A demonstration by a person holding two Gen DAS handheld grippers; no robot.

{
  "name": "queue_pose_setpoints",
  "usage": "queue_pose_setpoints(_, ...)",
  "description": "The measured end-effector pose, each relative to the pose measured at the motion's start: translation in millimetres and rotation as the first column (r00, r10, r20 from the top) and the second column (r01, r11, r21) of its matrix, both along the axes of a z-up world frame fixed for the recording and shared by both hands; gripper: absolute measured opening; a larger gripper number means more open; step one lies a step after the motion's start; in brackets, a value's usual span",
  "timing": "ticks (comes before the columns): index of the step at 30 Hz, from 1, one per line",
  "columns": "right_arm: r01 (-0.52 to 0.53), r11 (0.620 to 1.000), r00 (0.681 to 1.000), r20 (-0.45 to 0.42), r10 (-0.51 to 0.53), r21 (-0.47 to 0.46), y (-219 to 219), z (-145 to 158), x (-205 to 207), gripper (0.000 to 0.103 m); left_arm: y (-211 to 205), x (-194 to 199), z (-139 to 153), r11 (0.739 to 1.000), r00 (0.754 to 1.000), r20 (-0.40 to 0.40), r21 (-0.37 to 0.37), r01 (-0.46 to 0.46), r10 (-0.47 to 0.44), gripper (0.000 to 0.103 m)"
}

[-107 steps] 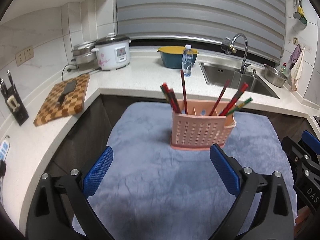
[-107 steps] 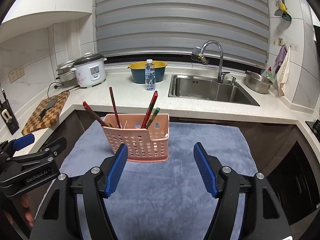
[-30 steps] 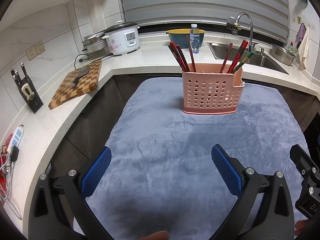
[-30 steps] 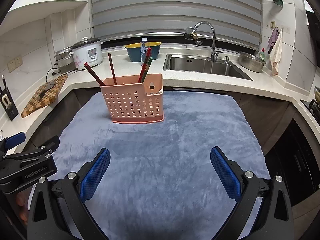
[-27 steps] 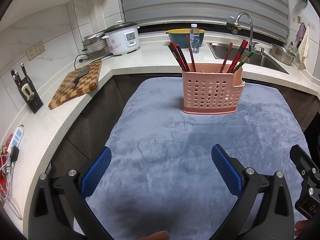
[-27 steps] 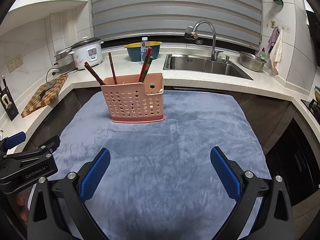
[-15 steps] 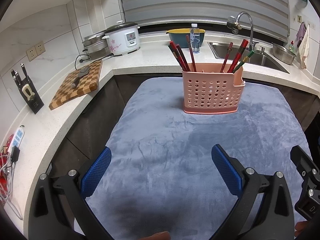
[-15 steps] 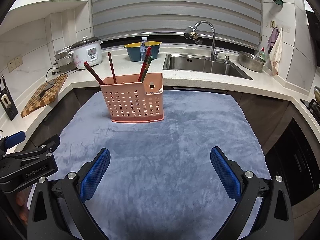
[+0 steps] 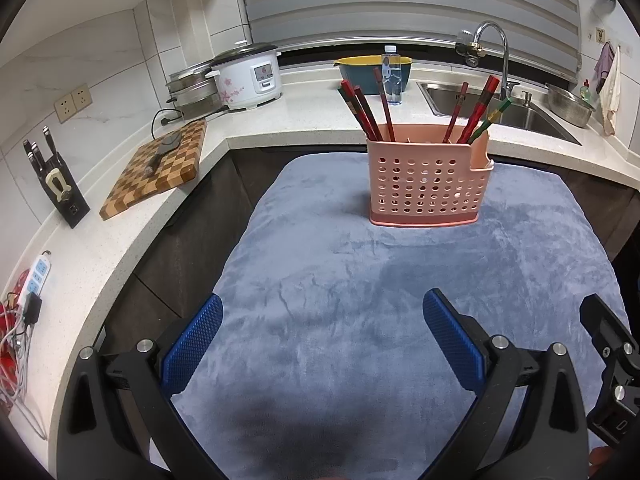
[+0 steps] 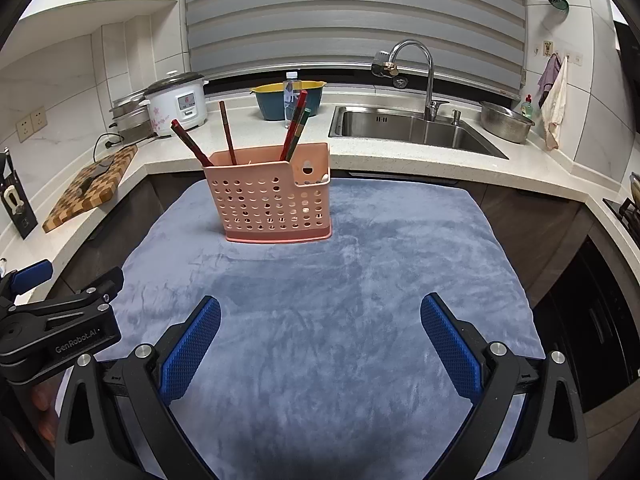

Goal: Organize utensils

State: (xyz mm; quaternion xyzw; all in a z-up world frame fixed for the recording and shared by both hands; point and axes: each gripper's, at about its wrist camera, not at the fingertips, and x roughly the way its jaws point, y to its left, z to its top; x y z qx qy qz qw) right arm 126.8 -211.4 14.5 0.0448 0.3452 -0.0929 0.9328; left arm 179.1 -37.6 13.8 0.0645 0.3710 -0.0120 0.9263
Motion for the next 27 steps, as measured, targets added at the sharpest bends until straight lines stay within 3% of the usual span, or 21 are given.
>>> queue_pose_setpoints(27, 0.004, 1.0, 1.0, -0.002, -0.004, -0.004, 2.3, -0.6, 2.5, 0.096, -4.1, 11.5, -1.3, 1.0, 1.0, 0.0, 0.012, -0.002, 0.002, 0.096)
